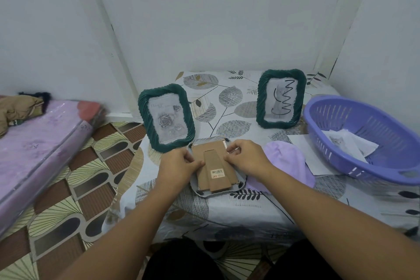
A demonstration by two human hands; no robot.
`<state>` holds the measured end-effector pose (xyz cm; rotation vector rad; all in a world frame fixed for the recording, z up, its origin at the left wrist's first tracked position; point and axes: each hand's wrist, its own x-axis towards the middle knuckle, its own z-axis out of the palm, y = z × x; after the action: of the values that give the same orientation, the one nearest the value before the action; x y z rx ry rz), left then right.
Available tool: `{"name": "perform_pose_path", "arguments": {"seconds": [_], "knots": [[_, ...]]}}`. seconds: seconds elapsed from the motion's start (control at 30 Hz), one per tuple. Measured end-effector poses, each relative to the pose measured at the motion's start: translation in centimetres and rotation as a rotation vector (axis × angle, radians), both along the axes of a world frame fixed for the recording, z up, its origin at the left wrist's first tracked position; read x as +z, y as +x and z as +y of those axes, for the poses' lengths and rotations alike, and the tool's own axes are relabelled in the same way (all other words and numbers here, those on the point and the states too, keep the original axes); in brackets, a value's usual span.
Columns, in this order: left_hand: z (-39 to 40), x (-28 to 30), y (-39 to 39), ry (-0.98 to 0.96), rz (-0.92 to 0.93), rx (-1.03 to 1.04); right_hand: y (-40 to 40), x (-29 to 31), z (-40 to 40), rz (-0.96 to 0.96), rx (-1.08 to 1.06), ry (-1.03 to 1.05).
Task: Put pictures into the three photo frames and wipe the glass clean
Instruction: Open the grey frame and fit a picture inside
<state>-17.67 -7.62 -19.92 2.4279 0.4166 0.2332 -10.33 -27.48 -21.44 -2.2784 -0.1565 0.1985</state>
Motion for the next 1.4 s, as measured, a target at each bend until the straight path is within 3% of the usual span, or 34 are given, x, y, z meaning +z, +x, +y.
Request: {"name": "perform_pose_path", "arguments": {"seconds": [0.13, 0.47, 0.6, 0.73, 0.93, 1.4], "knots": [[0.0, 0.1, 0.0, 0.014, 0.004, -0.003, -0.2, 0.2, 0.0, -0.012, 0.003, -0.001], [-0.2, 0.0, -0.7, -0.215, 0.02, 0.035, -0.7, 0.1, -0.3, 0.024, -0.005, 0.098], [-0.7, 0.3, -0.8, -0.212, 0.013, 0.038, -0.8, 0.2, -0.3, -0.018, -0.001, 0.023], [-0.5, 0.7, -1.2, -0.092, 0.033, 0.046, -0.6, 0.2, -0.4, -0.033, 0.006, -0.032], [-0.4, 1.7, -1.4, 0.017, 0.123, -0.001, -1.2, 1.8, -0.2, -0.125, 0.006, -0.328], [-0.3, 1.8, -1.6, -0.177, 0.178, 0.034, -1.6, 1.6, -0.2, 0.092, -0.091, -0.043]]}}
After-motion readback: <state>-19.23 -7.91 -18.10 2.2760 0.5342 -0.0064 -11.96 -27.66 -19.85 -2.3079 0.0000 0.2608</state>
